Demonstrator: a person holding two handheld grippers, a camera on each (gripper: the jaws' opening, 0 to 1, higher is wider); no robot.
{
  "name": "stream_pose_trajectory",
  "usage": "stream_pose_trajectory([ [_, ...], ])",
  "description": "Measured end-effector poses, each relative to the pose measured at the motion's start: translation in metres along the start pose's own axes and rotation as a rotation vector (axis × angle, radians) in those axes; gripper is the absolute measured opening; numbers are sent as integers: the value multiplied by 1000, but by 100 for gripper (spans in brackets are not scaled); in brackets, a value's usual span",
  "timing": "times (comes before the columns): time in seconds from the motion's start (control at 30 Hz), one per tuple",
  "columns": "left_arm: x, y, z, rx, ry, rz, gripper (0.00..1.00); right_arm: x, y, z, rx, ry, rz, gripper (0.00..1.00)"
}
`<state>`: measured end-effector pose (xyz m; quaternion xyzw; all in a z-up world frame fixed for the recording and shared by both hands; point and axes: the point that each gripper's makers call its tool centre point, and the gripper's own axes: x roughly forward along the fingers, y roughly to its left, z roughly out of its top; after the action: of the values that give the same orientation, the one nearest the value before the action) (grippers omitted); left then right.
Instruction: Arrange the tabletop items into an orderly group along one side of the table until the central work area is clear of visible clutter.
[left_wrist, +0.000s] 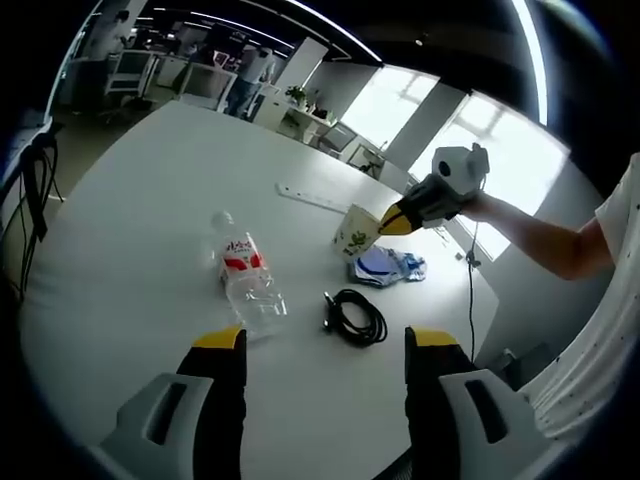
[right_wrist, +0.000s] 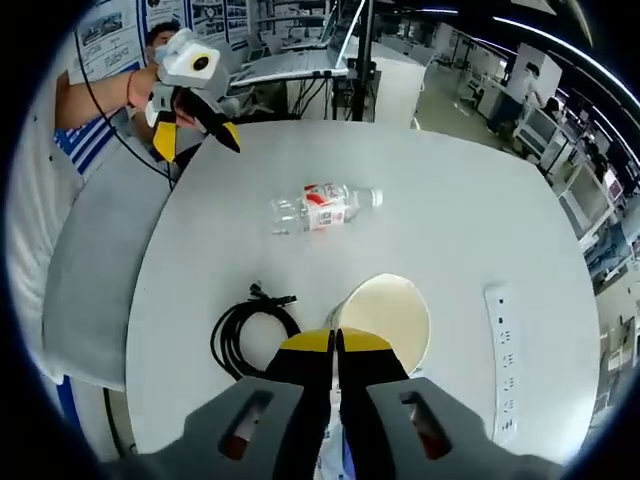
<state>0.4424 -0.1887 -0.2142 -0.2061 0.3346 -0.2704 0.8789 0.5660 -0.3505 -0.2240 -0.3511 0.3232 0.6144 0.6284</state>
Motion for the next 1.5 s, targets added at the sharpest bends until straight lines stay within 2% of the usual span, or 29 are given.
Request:
stream_pose_trajectory([
  [0.4,1,3,-6,-13,9,5,65,23,-6,-20,-128,95,-51,0],
  [0.67,2,4,-8,-18,13,7,64,30,-7,-26,-160,113,-59,0],
  [1.13,3,2,-9,-21,14,5,64,34,-5,-33,-145,114,-65,0],
  [1.5,4,2,-9,-23,14,7,64,33,-6,-34,-137,112,-74,6],
])
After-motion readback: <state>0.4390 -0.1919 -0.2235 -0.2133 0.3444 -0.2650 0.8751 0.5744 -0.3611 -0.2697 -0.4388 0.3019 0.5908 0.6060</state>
